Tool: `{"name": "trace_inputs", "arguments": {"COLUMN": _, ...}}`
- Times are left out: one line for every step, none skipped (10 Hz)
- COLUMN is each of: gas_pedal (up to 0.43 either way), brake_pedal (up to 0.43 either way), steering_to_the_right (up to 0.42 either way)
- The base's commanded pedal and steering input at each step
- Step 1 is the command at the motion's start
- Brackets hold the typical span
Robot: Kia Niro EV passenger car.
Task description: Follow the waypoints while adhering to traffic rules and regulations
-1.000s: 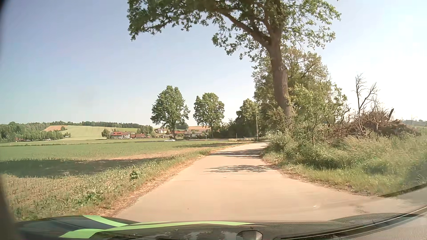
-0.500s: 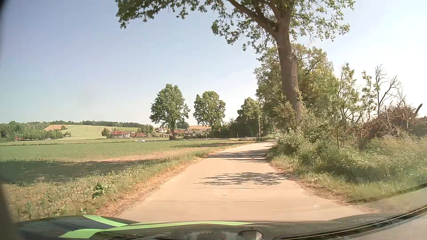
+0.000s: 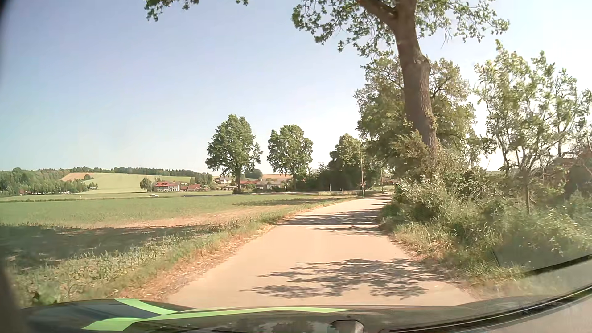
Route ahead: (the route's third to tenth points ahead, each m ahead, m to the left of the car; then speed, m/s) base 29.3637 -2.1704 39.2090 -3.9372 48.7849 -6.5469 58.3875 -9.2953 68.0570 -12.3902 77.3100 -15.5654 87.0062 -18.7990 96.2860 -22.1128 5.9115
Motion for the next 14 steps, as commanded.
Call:
{"name": "trace_inputs", "arguments": {"gas_pedal": 0.169, "brake_pedal": 0.000, "steering_to_the_right": 0.000}}
{"name": "trace_inputs", "arguments": {"gas_pedal": 0.169, "brake_pedal": 0.000, "steering_to_the_right": 0.003}}
{"name": "trace_inputs", "arguments": {"gas_pedal": 0.169, "brake_pedal": 0.000, "steering_to_the_right": 0.005}}
{"name": "trace_inputs", "arguments": {"gas_pedal": 0.169, "brake_pedal": 0.000, "steering_to_the_right": 0.007}}
{"name": "trace_inputs", "arguments": {"gas_pedal": 0.177, "brake_pedal": 0.000, "steering_to_the_right": 0.010}}
{"name": "trace_inputs", "arguments": {"gas_pedal": 0.177, "brake_pedal": 0.000, "steering_to_the_right": 0.012}}
{"name": "trace_inputs", "arguments": {"gas_pedal": 0.177, "brake_pedal": 0.000, "steering_to_the_right": 0.016}}
{"name": "trace_inputs", "arguments": {"gas_pedal": 0.169, "brake_pedal": 0.000, "steering_to_the_right": 0.019}}
{"name": "trace_inputs", "arguments": {"gas_pedal": 0.169, "brake_pedal": 0.000, "steering_to_the_right": 0.024}}
{"name": "trace_inputs", "arguments": {"gas_pedal": 0.169, "brake_pedal": 0.000, "steering_to_the_right": 0.030}}
{"name": "trace_inputs", "arguments": {"gas_pedal": 0.169, "brake_pedal": 0.000, "steering_to_the_right": 0.034}}
{"name": "trace_inputs", "arguments": {"gas_pedal": 0.169, "brake_pedal": 0.000, "steering_to_the_right": 0.035}}
{"name": "trace_inputs", "arguments": {"gas_pedal": 0.169, "brake_pedal": 0.000, "steering_to_the_right": 0.036}}
{"name": "trace_inputs", "arguments": {"gas_pedal": 0.169, "brake_pedal": 0.000, "steering_to_the_right": 0.036}}
